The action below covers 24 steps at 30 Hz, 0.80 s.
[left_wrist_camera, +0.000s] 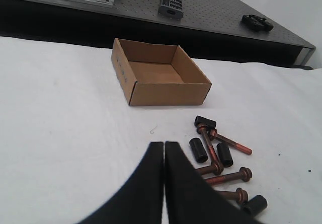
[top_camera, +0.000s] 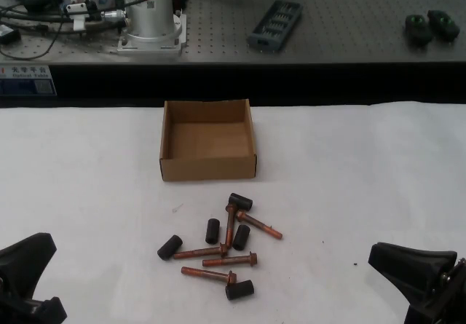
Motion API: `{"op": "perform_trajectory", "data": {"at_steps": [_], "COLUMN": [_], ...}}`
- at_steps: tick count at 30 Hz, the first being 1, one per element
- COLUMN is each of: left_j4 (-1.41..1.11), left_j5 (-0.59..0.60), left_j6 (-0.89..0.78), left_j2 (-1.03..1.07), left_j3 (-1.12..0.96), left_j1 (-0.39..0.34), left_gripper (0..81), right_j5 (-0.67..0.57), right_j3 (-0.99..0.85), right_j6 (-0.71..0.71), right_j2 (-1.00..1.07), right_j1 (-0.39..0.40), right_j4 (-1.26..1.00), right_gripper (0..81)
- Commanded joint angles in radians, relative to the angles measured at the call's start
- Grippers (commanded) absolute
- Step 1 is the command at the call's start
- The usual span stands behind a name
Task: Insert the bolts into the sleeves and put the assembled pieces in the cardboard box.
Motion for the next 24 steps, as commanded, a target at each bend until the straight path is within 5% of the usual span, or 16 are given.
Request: {"op": "perform_trajectory", "data": {"at_steps": [1,19,24], "left_j4": [-0.012,-0.047,-0.151], "left_j5": [0.001,-0.071,0.063], "left_j6": [-0.036,-0.069,-0.388], "left_j2": [-0.001,-0.001,-0.001], "left_j3": [-0.004,-0.004,-0.004], "left_j1": [0.001,0.001,0.001], "left_gripper": [0.6,0.6,0.6], "right_j5": [0.023,0.024,0.016], "right_j3": [-0.001,-0.001,-0.001], "right_j6": [0.023,0.025,0.316], "right_j2": [-0.009,-0.009,-0.009], "right_j1": [-0.005,-0.005,-0.005], "right_j4": [-0.031,-0.074,-0.367], "right_gripper": [4.3,4.3,4.3]}}
